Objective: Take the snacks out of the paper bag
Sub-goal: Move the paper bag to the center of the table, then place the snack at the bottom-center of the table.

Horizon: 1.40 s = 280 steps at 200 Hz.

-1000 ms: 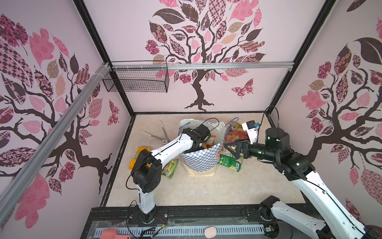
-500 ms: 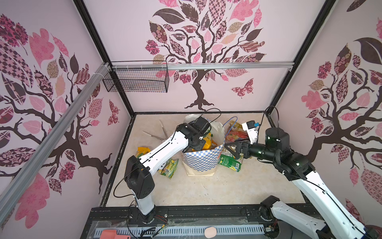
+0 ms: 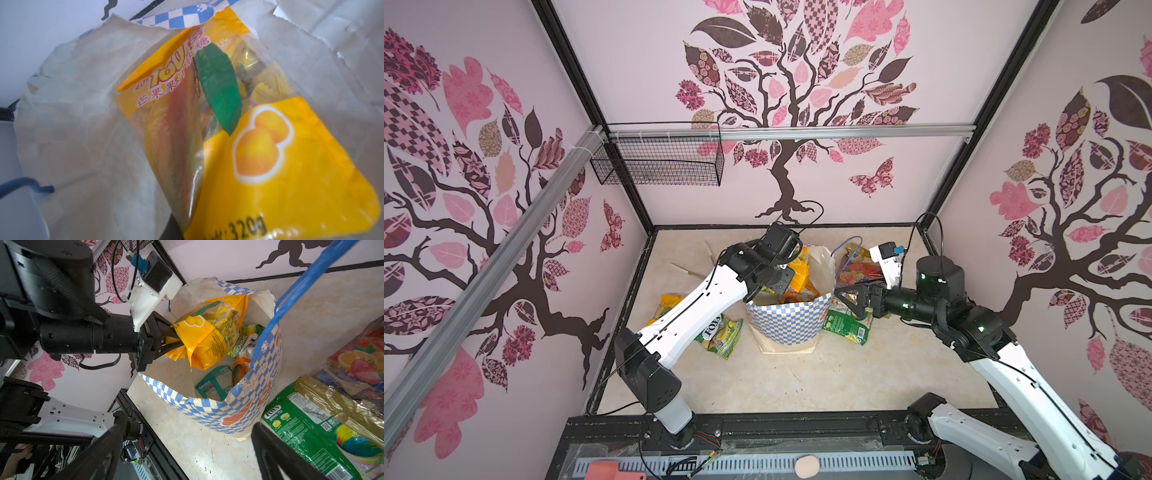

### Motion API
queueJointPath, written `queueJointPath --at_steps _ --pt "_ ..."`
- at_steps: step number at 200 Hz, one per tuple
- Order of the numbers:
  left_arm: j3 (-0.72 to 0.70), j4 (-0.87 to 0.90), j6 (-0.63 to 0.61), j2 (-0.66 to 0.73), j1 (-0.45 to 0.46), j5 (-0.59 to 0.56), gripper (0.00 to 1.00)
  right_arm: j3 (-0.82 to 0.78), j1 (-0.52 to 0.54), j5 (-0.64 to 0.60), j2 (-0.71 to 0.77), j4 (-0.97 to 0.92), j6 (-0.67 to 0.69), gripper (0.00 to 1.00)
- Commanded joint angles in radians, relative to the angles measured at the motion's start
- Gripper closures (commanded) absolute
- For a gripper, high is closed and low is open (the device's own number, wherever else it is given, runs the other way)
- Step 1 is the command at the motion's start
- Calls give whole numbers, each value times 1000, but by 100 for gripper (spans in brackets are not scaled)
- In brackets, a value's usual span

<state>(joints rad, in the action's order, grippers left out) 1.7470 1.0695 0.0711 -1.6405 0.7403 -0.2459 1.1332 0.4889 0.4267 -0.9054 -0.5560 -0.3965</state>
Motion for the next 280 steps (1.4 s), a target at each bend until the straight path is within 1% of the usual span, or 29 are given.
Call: queueJointPath --at_steps 1,35,94,125,161,181,203,233,249,280 --pt "69 -122 -17 66 0 -9 100 -2 4 15 -1 13 -5 0" --pt "80 -164 -21 107 -1 27 100 -1 4 14 -2 11 -5 0" --pt "157 -167 -24 168 -1 56 100 0 5 9 -4 19 -11 0" --pt "182 -184 -9 236 1 114 100 -4 4 -2 -1 22 -11 0" --pt "178 -210 18 333 0 179 100 -10 4 0 -4 35 -19 0" --pt "157 -200 34 394 0 179 100 -12 5 2 -3 38 -25 1" --pt "67 -217 46 500 0 110 100 -21 4 -1 5 44 -31 0" --pt "-89 -232 69 657 0 -73 100 -36 4 1 9 48 -38 0" --pt "-184 -225 135 731 -1 -200 100 -48 5 0 10 51 -39 0" --pt "-370 -179 281 849 1 -329 100 -73 4 -8 23 45 -39 0"
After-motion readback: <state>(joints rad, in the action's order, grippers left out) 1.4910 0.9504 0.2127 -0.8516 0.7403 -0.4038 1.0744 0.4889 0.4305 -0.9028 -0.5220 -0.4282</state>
